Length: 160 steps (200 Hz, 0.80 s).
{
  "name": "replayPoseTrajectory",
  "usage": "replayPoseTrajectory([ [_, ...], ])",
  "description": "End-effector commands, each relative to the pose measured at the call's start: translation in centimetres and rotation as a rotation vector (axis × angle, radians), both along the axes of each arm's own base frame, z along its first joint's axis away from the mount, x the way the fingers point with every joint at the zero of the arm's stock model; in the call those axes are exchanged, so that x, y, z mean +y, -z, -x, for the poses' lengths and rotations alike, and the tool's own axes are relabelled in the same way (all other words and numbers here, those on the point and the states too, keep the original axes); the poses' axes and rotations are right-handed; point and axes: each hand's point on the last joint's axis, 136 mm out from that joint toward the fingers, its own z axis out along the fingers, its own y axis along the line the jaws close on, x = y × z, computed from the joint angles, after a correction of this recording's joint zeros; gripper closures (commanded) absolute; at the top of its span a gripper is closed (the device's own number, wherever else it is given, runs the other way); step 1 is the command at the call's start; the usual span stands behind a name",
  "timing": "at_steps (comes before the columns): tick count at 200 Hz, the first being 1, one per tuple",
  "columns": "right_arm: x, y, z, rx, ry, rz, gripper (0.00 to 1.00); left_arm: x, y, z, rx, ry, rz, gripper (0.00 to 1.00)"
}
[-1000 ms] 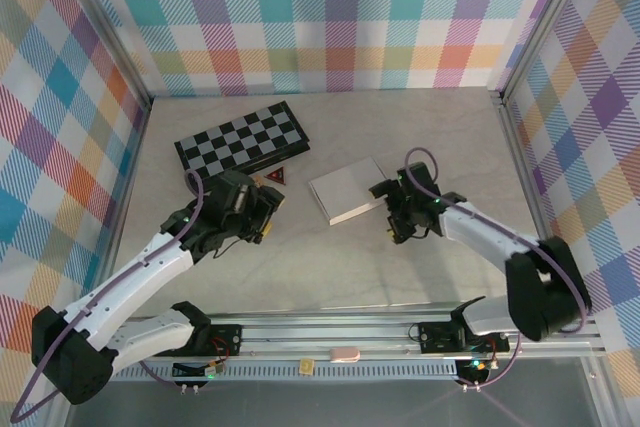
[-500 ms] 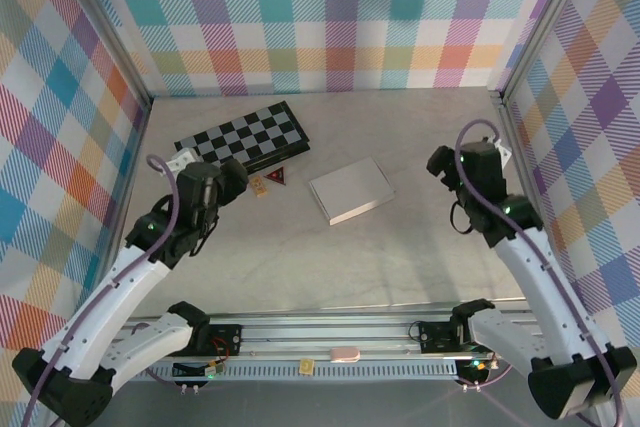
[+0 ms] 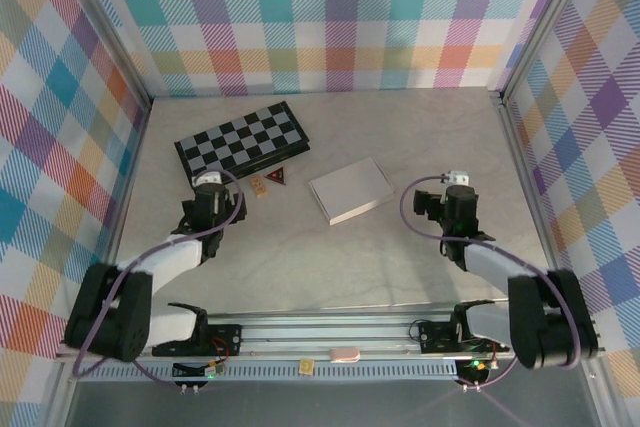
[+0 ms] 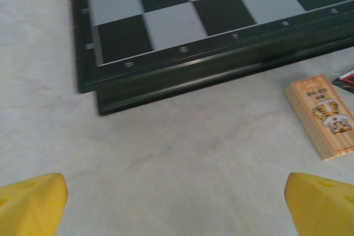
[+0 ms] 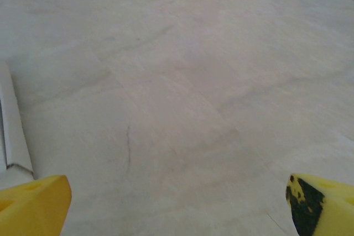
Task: Fold the paper box
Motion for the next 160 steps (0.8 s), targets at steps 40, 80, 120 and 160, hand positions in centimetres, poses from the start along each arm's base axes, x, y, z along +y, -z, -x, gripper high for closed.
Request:
replayPoseTrajectory([
  [40, 0.4, -1.6, -4.0, -0.214, -0.168, -0.06, 0.01, -2.4, -1.6, -6.0, -0.126, 0.227, -0.009, 0.0],
  [80, 0.1, -0.5, -5.5, -0.129, -0.151, -0.068, 0.01, 0.6, -0.4, -5.2, -0.237, 0.135, 0.103, 0.0],
  [120, 0.4, -0.5, -5.4, -0.128, -0.171, -0.071, 0.01, 0.7, -0.5, -5.5, -0.238, 0.132, 0.102, 0.0],
  [160, 0.4, -0.4, -5.5, -0.123, -0.172, -0.073, 0.01, 0.7, -0.4, -5.5, -0.237, 0.133, 0.101, 0.0],
])
